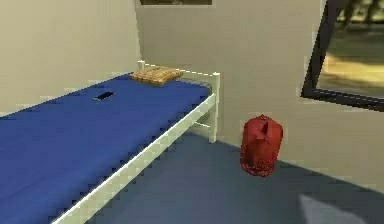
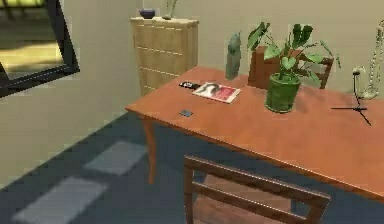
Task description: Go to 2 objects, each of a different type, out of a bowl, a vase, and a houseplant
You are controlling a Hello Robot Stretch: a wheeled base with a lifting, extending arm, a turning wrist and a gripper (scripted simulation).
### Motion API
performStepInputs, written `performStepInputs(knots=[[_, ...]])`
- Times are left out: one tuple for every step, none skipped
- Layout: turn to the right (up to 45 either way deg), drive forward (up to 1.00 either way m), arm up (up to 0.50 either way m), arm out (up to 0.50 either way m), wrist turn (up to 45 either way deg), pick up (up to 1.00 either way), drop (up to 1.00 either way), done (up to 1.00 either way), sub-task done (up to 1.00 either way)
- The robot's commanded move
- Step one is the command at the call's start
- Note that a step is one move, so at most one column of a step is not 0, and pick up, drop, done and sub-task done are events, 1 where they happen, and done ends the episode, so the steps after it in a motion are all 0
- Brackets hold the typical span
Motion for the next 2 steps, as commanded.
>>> performStepInputs(knots=[[45.0,0.00,0.00,0.00,0.0,0.00,0.00,0.00,0.00],[45.0,0.00,0.00,0.00,0.0,0.00,0.00,0.00,0.00]])
